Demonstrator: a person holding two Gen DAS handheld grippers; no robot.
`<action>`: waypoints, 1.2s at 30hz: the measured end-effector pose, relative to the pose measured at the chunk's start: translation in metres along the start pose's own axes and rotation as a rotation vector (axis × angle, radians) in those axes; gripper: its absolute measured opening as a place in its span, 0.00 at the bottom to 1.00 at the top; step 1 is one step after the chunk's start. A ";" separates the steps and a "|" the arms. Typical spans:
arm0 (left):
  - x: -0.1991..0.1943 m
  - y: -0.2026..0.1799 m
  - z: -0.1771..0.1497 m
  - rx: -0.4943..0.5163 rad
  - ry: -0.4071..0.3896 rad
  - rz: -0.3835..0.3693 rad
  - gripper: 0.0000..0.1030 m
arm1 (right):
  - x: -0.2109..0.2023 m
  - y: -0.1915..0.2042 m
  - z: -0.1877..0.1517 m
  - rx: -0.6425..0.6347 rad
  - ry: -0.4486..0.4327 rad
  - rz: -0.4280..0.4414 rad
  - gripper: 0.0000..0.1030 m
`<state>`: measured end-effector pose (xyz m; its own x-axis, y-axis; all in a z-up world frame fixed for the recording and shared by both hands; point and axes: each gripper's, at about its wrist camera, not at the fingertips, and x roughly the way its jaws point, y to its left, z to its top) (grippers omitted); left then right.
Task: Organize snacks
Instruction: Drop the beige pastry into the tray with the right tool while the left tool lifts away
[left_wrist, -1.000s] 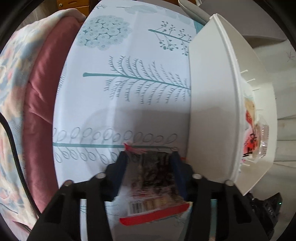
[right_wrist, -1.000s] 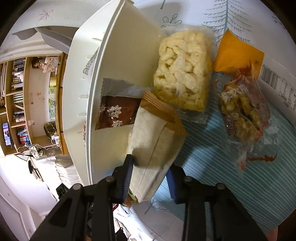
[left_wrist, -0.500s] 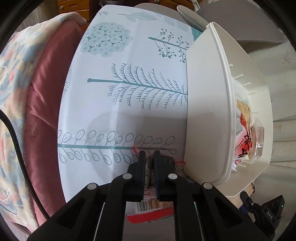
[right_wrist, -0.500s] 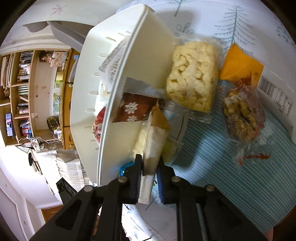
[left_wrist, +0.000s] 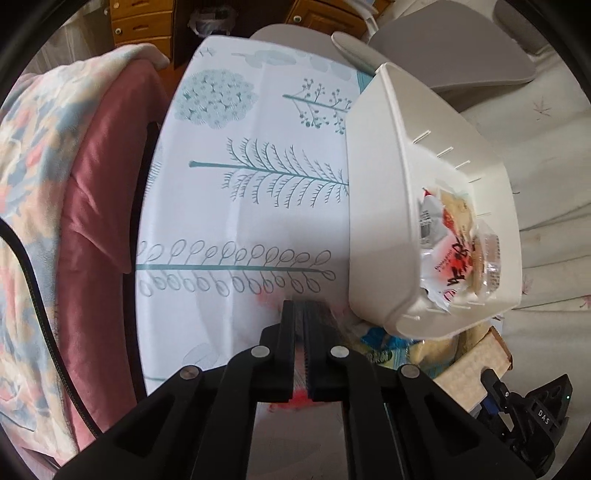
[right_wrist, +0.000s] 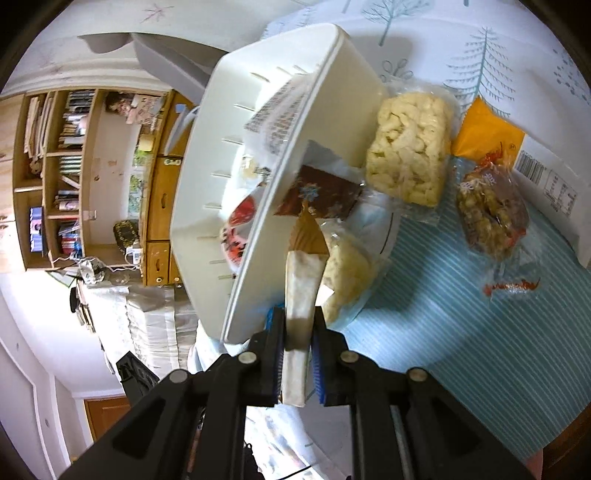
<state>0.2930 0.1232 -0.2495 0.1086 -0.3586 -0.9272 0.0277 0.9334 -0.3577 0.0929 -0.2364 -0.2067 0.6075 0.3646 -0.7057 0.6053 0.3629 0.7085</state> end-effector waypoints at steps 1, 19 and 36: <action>-0.005 0.000 -0.002 0.000 -0.007 -0.005 0.02 | -0.002 0.003 -0.002 -0.001 0.001 0.006 0.13; -0.073 0.010 -0.050 0.014 -0.088 -0.065 0.01 | -0.026 0.062 -0.021 -0.131 0.029 0.112 0.13; -0.056 -0.007 -0.075 -0.146 -0.079 0.004 0.03 | -0.007 0.094 0.060 -0.266 0.108 0.101 0.13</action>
<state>0.2118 0.1353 -0.2038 0.1868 -0.3474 -0.9189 -0.1172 0.9208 -0.3720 0.1758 -0.2565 -0.1353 0.5905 0.4942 -0.6380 0.3800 0.5272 0.7601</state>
